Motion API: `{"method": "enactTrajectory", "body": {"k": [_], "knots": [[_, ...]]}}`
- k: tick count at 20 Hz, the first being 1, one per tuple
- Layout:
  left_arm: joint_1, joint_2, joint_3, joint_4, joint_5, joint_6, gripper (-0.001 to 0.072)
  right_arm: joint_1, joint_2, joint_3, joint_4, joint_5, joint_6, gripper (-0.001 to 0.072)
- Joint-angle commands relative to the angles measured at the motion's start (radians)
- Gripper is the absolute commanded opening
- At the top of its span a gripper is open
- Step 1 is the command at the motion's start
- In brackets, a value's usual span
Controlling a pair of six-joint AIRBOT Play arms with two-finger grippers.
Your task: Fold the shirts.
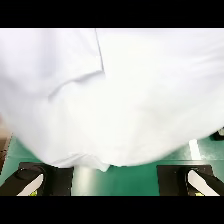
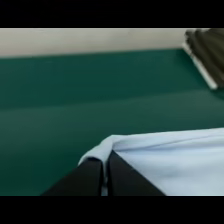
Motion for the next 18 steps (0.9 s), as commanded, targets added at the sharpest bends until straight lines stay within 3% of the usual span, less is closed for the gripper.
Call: {"method": "enactTrajectory", "body": {"k": [1, 4, 7, 10, 13, 15, 18], "knots": [[0.002, -0.179, -0.174, -0.017, -0.038, -0.005, 0.0023, 0.071, -0.151, -0.218, -0.009, 0.055, 0.013, 0.0015], [0.002, -0.376, -0.312, -0.024, 0.045, -0.002, 0.0023, 0.090, -0.353, -0.374, -0.007, 0.053, 0.013, 0.0015], [0.002, -0.563, -0.330, -0.024, 0.148, 0.072, 0.0024, 0.089, -0.537, -0.404, -0.003, -0.005, -0.003, 0.0015], [0.024, -0.671, -0.323, -0.033, 0.311, 0.081, 0.0024, 0.090, -0.679, -0.302, 0.030, -0.093, -0.015, 0.0015], [0.089, -0.701, -0.297, -0.107, 0.375, 0.087, 0.0023, 0.089, -0.765, -0.153, 0.066, -0.133, -0.016, 0.0015], [0.131, -0.700, -0.277, -0.208, 0.341, 0.161, 0.0024, 0.089, -0.780, -0.078, 0.065, -0.137, -0.018, 0.0015], [0.158, -0.689, -0.253, -0.268, 0.140, 0.217, 0.0024, 0.090, -0.734, -0.078, 0.036, -0.085, -0.051, 0.0015]]}}
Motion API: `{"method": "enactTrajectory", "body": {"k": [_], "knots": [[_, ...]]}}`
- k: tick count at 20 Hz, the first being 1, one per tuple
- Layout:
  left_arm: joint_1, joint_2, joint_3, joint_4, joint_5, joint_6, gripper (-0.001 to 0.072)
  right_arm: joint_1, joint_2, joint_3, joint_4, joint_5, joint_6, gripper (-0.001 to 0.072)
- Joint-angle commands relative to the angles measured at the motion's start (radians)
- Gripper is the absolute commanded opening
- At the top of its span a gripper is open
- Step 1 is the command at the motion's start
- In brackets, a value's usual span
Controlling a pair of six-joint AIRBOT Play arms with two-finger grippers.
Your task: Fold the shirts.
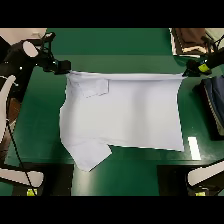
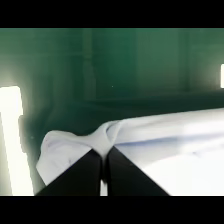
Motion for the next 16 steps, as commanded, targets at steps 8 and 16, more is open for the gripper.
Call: {"method": "enactTrajectory", "body": {"k": [8, 16], "knots": [[0.014, 0.047, -0.222, -0.057, -0.241, 0.069, 0.0024, 0.001, 0.237, -0.453, -0.026, -0.066, -0.034, 0.0016], [-0.019, 0.073, -0.341, -0.051, -0.215, 0.027, 0.0374, -0.008, 0.304, -0.662, 0.031, -0.142, -0.034, 0.0405]]}}
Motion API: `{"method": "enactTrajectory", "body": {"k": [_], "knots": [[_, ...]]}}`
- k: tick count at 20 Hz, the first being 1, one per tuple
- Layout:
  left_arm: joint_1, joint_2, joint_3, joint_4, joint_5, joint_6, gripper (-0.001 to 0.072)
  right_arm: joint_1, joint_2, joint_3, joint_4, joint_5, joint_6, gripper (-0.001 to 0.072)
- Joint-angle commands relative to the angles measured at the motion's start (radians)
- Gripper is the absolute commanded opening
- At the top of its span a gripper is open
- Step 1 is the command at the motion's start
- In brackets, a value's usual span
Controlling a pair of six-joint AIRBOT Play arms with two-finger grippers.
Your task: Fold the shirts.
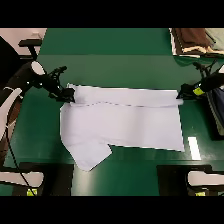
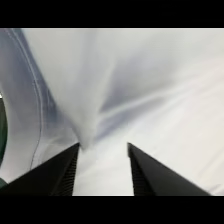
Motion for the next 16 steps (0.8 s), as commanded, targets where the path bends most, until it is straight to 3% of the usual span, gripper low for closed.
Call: {"method": "enactTrajectory", "body": {"k": [1, 4, 7, 12, 16], "knots": [[-0.006, 0.050, -0.024, 0.022, -0.037, -0.024, 0.0378, -0.012, 0.044, -0.050, 0.032, -0.008, -0.003, 0.0405], [-0.006, 0.238, -0.121, 0.127, -0.062, -0.078, 0.0378, -0.023, 0.161, -0.050, 0.047, 0.040, -0.014, 0.0404], [-0.006, 0.488, -0.365, 0.148, -0.064, -0.126, 0.0378, -0.023, 0.285, -0.050, 0.053, 0.061, -0.014, 0.0405], [-0.006, 0.807, -0.729, 0.093, -0.114, -0.269, 0.0378, -0.023, 0.387, -0.050, 0.054, 0.002, -0.014, 0.0405], [-0.006, 0.880, -0.877, -0.011, -0.085, -0.277, 0.0379, -0.023, 0.388, -0.050, 0.055, 0.002, -0.014, 0.0405]]}}
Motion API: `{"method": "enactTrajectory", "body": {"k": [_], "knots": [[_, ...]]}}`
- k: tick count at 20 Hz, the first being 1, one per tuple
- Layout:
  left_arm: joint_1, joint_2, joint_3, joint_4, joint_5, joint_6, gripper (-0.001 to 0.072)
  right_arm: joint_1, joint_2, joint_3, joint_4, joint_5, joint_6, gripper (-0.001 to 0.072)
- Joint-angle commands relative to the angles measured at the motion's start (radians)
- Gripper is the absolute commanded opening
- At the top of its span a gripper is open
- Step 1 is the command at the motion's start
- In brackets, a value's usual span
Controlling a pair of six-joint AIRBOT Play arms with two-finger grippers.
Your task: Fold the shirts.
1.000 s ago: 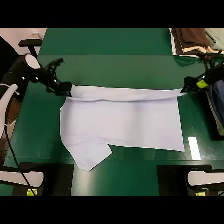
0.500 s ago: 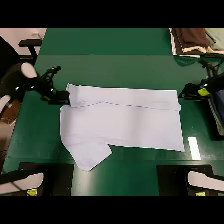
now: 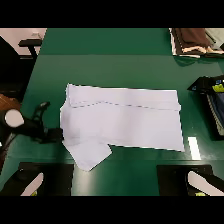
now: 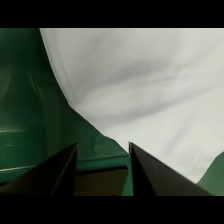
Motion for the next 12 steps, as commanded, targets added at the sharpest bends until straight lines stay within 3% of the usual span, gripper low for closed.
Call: {"method": "enactTrajectory", "body": {"k": [1, 8, 12], "knots": [[0.000, 0.072, -0.145, -0.089, 0.040, -0.032, 0.0379, 0.000, 0.016, 0.000, 0.002, -0.009, 0.000, 0.0405], [0.000, 0.072, -0.259, -0.203, 0.230, -0.032, 0.0379, 0.000, 0.016, 0.000, 0.002, -0.009, 0.000, 0.0405], [0.000, 0.072, -0.273, -0.257, 0.264, -0.028, 0.0376, 0.000, 0.016, 0.000, 0.001, -0.004, 0.000, 0.0404]]}}
